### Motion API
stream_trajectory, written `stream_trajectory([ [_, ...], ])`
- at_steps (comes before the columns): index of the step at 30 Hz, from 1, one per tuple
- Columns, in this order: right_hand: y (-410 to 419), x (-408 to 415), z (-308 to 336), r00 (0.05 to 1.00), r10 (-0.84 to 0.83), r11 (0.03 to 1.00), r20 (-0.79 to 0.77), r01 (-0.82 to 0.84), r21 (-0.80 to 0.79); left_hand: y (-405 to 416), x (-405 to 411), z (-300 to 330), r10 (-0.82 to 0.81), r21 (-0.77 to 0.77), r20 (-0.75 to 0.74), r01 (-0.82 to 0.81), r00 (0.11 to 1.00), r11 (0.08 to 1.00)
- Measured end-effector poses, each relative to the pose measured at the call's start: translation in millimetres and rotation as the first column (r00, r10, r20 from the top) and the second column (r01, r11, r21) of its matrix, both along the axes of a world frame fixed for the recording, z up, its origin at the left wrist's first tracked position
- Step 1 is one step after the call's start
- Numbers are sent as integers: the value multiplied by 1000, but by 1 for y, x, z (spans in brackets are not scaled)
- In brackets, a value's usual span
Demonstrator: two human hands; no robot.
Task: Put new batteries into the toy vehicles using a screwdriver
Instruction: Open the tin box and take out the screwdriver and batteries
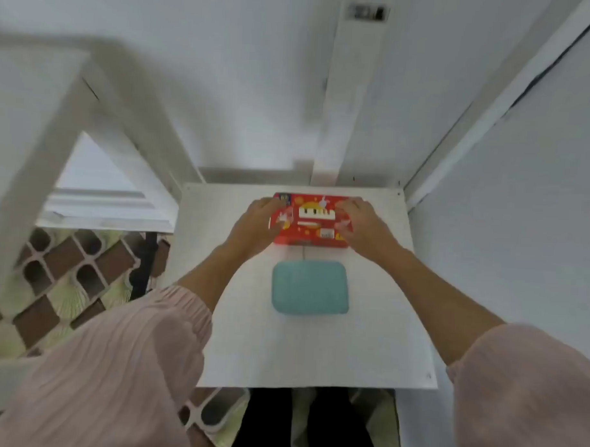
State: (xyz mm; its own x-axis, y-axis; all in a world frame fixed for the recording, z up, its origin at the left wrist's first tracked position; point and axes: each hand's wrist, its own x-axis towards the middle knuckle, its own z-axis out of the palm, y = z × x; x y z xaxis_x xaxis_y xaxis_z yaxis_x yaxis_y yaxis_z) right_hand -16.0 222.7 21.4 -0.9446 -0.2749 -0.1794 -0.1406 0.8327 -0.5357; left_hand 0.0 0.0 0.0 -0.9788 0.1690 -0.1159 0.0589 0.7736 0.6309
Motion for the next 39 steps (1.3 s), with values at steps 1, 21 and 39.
stream_trajectory([
  [1, 3, 10, -16, 998, -11, 1000, 60, 9, 30, 1, 9, -15, 4, -13, 49, -3, 999, 1000],
  [21, 24, 78, -140, 893, -216, 965, 395, 257, -53, -4, 86, -129, 136, 74, 468, -192, 873, 979],
  [39, -62, 21, 95, 960, -277, 885, -46, 237, -400, -99, 1, 97, 199, 370, 26, -195, 980, 909],
])
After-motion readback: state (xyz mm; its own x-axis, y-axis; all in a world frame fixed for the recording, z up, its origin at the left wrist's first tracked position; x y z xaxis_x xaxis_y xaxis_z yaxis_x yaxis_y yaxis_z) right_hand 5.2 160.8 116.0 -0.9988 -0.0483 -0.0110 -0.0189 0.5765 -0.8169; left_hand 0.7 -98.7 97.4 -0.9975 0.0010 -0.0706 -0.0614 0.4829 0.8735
